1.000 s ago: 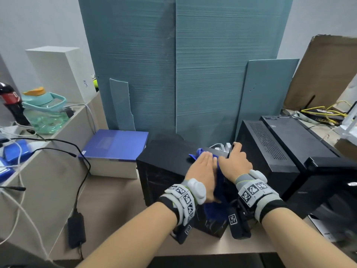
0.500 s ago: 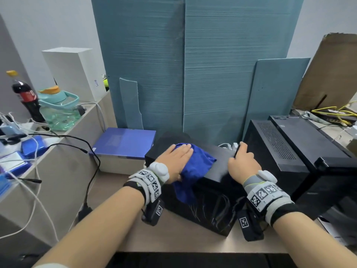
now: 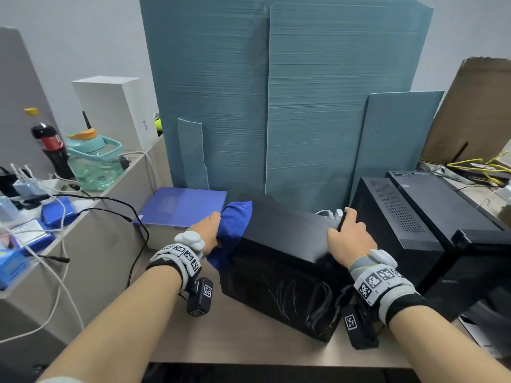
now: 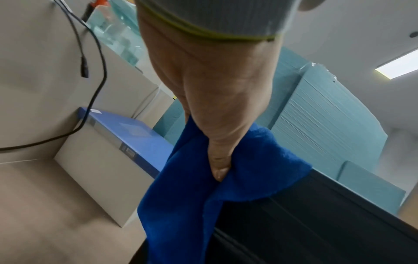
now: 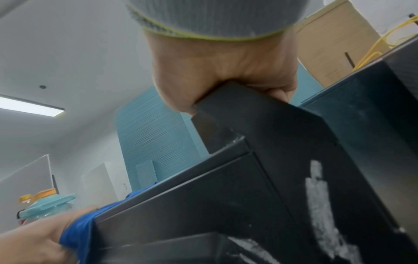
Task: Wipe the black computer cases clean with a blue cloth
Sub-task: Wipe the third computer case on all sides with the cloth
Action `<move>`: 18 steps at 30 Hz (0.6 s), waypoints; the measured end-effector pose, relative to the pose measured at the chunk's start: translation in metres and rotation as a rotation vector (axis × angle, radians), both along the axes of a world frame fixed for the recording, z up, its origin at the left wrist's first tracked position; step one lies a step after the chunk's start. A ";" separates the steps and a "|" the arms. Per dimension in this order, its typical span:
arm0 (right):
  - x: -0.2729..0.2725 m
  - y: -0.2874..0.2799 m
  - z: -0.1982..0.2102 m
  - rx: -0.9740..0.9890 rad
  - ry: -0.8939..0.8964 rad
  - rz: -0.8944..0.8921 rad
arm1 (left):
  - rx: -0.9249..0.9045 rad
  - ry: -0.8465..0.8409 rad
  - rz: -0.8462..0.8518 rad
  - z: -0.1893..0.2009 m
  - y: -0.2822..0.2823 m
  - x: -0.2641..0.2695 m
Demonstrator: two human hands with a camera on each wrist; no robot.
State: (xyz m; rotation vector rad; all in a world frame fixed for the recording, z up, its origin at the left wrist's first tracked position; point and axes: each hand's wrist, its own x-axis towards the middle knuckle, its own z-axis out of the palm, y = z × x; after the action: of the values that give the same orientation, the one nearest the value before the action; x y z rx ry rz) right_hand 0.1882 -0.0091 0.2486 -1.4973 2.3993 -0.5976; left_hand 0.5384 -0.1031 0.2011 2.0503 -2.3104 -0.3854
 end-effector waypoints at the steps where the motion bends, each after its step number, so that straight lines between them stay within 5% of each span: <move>1: 0.001 0.001 0.001 -0.003 -0.004 -0.005 | -0.007 0.015 0.004 -0.003 -0.001 0.003; 18: 0.027 0.049 -0.033 -0.254 0.090 -0.110 | -0.012 0.434 -0.001 -0.056 0.018 0.024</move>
State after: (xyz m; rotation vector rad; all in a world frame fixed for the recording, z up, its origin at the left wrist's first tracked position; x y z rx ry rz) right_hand 0.2150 0.0400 0.2155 -1.5238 2.5673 -0.9075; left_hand 0.5620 -0.0850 0.1452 1.7428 -2.0445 -0.7307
